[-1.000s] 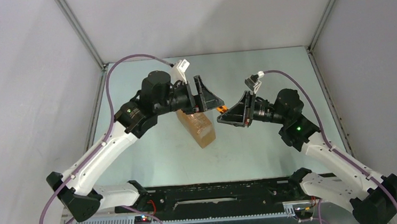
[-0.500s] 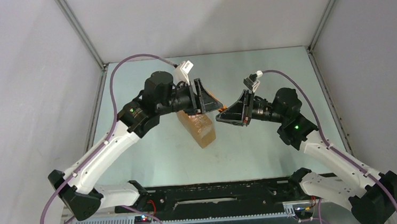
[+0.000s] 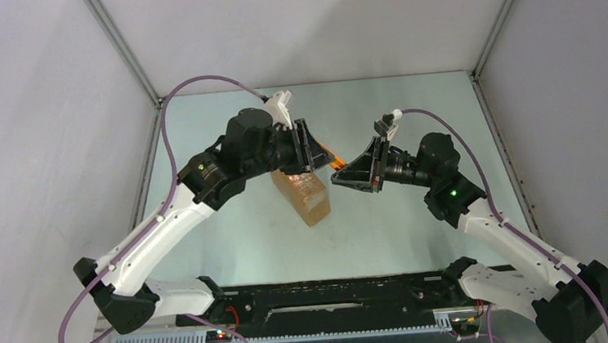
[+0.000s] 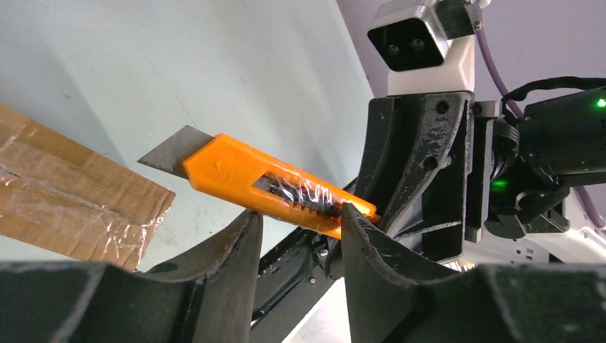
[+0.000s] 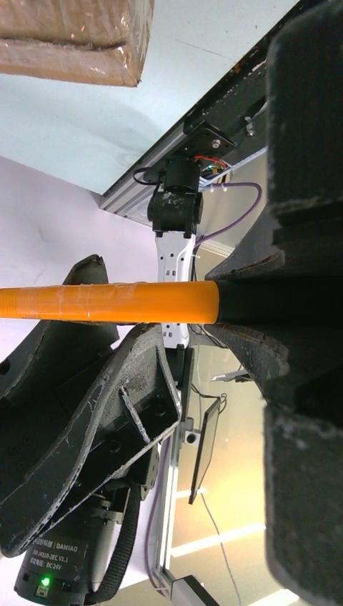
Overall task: Unpack the express box
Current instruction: Cut the express box at the center of the board.
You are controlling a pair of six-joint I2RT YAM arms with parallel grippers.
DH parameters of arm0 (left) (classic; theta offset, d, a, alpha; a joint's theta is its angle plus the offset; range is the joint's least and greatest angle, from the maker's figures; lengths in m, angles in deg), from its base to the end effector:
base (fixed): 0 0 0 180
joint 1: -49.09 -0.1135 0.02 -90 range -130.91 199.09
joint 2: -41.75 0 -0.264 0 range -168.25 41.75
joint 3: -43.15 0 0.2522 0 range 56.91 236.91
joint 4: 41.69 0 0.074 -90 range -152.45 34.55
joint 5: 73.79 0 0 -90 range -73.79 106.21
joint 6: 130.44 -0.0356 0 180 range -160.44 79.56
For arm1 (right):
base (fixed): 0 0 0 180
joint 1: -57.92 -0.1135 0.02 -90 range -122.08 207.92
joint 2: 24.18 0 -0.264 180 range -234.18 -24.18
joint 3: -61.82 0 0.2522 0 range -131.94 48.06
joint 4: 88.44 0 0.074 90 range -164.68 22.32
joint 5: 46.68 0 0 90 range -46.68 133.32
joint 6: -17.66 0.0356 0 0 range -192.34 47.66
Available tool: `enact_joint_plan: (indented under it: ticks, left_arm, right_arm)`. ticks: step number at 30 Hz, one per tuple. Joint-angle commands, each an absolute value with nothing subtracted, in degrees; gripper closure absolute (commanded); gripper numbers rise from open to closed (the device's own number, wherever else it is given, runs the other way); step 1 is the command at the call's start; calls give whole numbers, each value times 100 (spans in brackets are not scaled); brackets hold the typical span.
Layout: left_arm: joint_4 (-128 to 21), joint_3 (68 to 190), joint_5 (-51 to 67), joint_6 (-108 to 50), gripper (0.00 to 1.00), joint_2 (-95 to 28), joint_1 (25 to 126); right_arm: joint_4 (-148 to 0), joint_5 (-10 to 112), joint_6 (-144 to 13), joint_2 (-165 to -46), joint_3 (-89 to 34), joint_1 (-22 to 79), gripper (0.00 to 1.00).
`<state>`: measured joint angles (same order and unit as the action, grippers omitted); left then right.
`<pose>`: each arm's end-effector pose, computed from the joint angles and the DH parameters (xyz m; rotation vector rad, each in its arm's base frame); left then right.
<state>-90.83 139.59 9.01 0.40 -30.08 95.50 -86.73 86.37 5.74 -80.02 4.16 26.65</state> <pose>0.1805 -0.1960 0.4240 0.1931 2.1634 -1.0614 0.1787 0.1370 0.3402 0.0646 2.0075 1.9530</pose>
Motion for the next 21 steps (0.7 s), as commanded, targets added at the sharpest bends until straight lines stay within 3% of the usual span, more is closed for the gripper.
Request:
enact_joint_plan:
  ticks: [1, 9, 15, 21]
  left_arm:
    - [-10271, 14214, 2807, -502, 55, -3146, 9238]
    - [-10168, 14371, 2306, -353, 52, -3010, 8960]
    - [-9312, 13911, 876, 150, 26, -2561, 8732]
    - [-7889, 12755, -149, 1057, 15, -1714, 8260]
  right_arm:
    - [-9156, 8968, 574, -7529, 95, 2861, 100]
    - [-8665, 9012, 271, -7413, 95, 2908, 100]
    - [-8691, 9053, 189, -7480, 95, 2913, 100]
    - [-8673, 8883, 112, -7516, 95, 2922, 100]
